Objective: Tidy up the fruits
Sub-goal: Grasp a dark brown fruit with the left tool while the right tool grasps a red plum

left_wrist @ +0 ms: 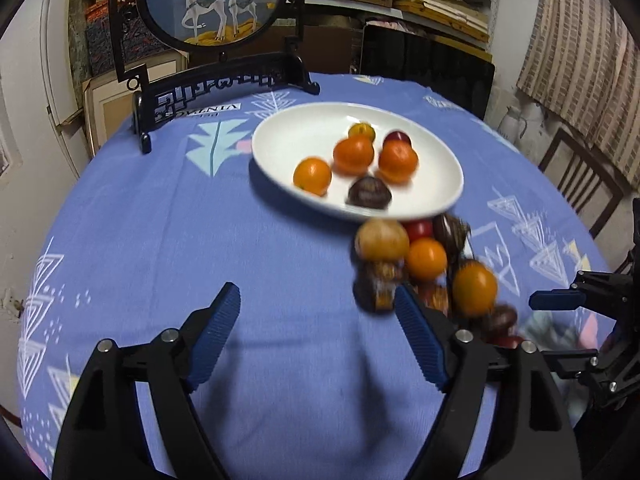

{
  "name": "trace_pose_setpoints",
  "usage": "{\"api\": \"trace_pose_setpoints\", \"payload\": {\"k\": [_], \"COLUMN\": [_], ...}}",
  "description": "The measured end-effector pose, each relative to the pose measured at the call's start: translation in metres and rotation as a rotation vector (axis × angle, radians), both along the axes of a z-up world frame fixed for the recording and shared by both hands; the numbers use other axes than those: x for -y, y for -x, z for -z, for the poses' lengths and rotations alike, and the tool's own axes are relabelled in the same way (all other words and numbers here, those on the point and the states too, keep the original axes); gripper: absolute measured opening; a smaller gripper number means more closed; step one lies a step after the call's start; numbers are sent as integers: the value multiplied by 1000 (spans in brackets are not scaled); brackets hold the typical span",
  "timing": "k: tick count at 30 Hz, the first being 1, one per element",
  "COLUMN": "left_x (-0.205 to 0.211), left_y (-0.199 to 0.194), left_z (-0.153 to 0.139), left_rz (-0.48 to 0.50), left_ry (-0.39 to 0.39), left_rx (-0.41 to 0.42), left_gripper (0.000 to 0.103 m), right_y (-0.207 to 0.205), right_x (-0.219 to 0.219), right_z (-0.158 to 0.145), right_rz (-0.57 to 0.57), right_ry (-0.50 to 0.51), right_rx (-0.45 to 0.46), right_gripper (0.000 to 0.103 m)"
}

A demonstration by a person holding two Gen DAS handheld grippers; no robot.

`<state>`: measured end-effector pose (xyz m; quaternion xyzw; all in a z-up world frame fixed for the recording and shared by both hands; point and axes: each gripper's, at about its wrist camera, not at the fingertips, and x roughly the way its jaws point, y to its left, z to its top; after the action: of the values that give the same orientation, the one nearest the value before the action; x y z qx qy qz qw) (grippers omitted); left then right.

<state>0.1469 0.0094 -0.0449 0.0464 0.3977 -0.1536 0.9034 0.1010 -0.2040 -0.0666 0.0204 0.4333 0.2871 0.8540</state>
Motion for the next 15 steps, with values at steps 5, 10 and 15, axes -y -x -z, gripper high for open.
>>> {"api": "trace_pose_setpoints", "payload": {"k": [5,10,15], "left_x": [9,18,52], "left_y": [22,32,48], "left_z": [6,11,18], "left_rz": [35,58,136], "left_ry": [-24,-11,-40], "left_rx": [-4,-28,-42], "left_gripper": [77,77,77], "right_y": [-3,-3,10], "right_x": [-16,-16,18], "right_z": [15,17,3], "right_rz": [17,27,89], "right_ry": [10,5,-15], "right_rx": [-35,-31,6], "right_gripper": [60,39,39]}}
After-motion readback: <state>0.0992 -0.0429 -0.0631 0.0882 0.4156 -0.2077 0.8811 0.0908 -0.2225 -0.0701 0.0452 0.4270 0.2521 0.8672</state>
